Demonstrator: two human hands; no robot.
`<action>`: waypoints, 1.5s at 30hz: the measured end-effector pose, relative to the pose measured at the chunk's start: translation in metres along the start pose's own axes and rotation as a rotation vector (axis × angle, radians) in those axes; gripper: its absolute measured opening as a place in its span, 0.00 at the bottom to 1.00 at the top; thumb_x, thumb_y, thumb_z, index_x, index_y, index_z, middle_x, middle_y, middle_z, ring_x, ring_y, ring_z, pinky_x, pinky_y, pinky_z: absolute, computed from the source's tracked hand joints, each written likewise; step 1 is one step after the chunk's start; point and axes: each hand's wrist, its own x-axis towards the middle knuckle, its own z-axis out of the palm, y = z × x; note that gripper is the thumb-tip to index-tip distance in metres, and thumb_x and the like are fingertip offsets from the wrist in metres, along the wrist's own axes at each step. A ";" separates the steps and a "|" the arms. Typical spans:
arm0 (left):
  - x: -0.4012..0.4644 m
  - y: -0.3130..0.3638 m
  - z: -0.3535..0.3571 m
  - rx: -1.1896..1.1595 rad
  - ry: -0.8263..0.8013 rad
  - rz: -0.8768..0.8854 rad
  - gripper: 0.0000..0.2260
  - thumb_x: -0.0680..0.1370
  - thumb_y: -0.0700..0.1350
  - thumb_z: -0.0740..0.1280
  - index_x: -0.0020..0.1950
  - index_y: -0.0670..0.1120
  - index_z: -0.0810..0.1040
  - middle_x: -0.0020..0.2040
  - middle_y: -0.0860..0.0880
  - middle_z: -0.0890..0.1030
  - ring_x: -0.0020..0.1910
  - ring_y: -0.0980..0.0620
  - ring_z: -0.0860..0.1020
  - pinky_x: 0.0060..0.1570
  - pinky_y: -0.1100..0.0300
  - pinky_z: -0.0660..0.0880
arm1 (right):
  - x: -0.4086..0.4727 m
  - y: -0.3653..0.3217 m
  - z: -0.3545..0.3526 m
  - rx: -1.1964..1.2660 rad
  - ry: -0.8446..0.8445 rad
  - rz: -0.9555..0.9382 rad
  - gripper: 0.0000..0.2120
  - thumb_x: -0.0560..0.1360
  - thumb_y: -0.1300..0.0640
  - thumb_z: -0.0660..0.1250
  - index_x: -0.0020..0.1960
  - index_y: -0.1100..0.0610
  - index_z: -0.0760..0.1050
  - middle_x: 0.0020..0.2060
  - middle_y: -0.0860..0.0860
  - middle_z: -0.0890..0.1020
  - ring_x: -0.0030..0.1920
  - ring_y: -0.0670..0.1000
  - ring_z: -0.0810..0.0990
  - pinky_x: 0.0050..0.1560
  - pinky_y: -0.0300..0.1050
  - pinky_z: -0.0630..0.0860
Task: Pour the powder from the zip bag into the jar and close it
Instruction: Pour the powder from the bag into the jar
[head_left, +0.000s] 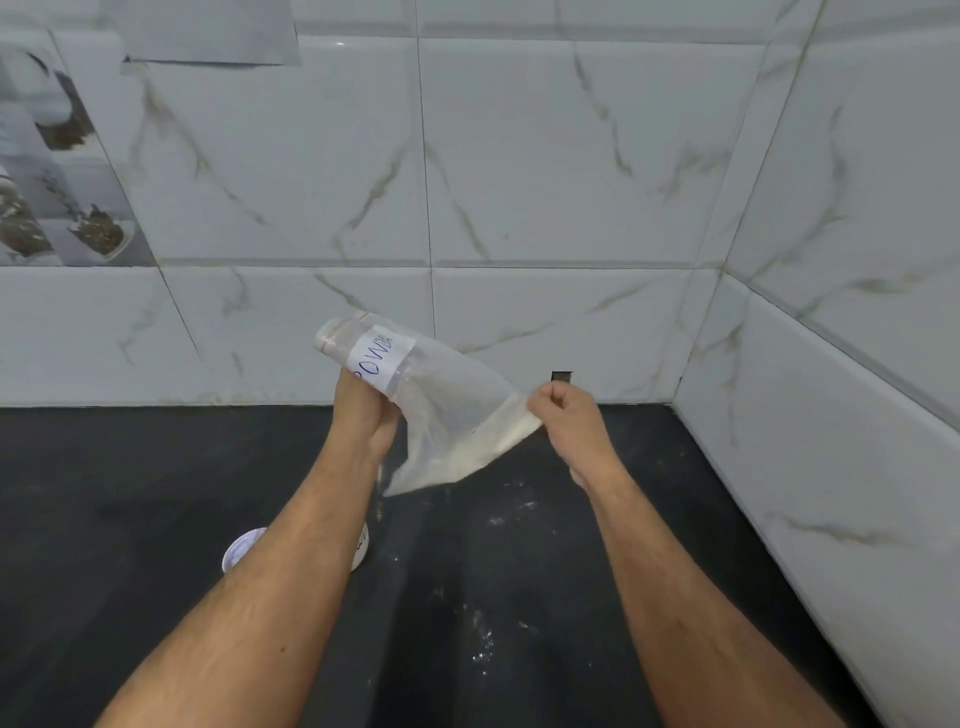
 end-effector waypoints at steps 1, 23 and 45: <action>0.000 -0.001 -0.007 0.124 -0.004 0.075 0.06 0.80 0.41 0.61 0.45 0.49 0.74 0.38 0.49 0.74 0.37 0.50 0.72 0.39 0.55 0.69 | 0.005 -0.007 -0.006 0.000 0.039 -0.021 0.10 0.75 0.64 0.66 0.36 0.58 0.77 0.31 0.47 0.77 0.32 0.42 0.73 0.36 0.34 0.71; -0.008 -0.015 -0.039 0.444 -0.109 0.157 0.12 0.72 0.36 0.61 0.42 0.52 0.78 0.40 0.51 0.80 0.38 0.52 0.76 0.39 0.58 0.73 | 0.036 -0.051 -0.037 -0.293 -0.063 -0.135 0.10 0.76 0.62 0.70 0.37 0.52 0.81 0.33 0.46 0.83 0.32 0.45 0.79 0.37 0.40 0.77; -0.007 -0.003 -0.030 0.330 -0.025 0.120 0.15 0.72 0.44 0.64 0.57 0.44 0.80 0.46 0.46 0.83 0.43 0.48 0.80 0.41 0.57 0.76 | 0.036 -0.020 -0.041 -0.050 0.039 -0.097 0.06 0.73 0.61 0.76 0.43 0.51 0.83 0.30 0.48 0.82 0.31 0.45 0.79 0.32 0.38 0.78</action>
